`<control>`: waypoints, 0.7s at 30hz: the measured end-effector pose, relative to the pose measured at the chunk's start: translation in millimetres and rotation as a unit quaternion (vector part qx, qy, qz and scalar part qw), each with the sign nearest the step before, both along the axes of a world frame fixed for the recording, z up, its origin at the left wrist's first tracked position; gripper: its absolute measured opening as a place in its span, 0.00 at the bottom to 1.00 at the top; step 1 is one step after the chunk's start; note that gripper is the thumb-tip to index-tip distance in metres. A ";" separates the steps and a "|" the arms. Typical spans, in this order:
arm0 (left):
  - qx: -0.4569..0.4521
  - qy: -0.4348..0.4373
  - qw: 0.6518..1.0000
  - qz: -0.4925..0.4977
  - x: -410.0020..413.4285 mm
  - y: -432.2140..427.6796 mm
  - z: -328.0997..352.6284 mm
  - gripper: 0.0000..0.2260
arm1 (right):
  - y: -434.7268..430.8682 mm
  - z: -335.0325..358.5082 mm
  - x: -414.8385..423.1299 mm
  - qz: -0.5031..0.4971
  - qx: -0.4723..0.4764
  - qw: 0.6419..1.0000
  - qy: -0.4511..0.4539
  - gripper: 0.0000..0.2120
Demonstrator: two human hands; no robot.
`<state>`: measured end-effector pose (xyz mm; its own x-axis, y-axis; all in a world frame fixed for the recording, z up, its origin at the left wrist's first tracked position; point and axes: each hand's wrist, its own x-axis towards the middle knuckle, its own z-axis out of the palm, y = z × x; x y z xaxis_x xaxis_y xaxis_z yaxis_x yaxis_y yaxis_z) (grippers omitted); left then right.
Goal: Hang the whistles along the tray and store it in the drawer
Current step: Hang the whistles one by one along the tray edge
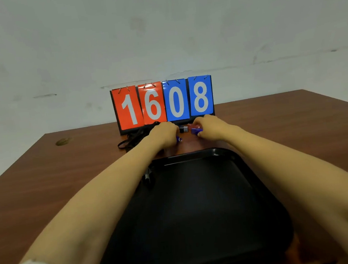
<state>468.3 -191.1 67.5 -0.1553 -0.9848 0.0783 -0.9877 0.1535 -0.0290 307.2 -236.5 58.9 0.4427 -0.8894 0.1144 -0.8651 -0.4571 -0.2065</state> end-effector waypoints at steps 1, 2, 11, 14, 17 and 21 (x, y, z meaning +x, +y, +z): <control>0.008 -0.025 1.000 -0.003 -0.4 -8.1 -3.4 0.12 | -4.6 -3.9 0.1 -0.002 0.005 1.000 0.003 0.21; 0.014 -0.046 0.999 -0.004 -0.8 -15.0 -6.7 0.12 | -7.6 -7.6 0.5 -0.002 0.010 1.000 0.004 0.21; -0.108 0.026 0.993 -0.040 -4.7 -21.6 -12.7 0.11 | -10.3 -20.4 -3.0 -0.001 -0.009 0.998 -0.070 0.12; -0.146 0.228 0.962 -0.038 -8.3 3.3 7.5 0.10 | -0.1 -11.1 -6.8 -0.007 -0.016 0.986 -0.166 0.13; -0.092 0.418 0.904 -0.008 -9.4 42.3 28.6 0.12 | 20.0 4.8 -9.9 0.014 -0.017 0.973 -0.228 0.14; 0.047 0.512 0.857 0.048 0.5 88.6 34.7 0.11 | 55.1 19.7 -8.5 0.082 0.006 0.979 -0.187 0.15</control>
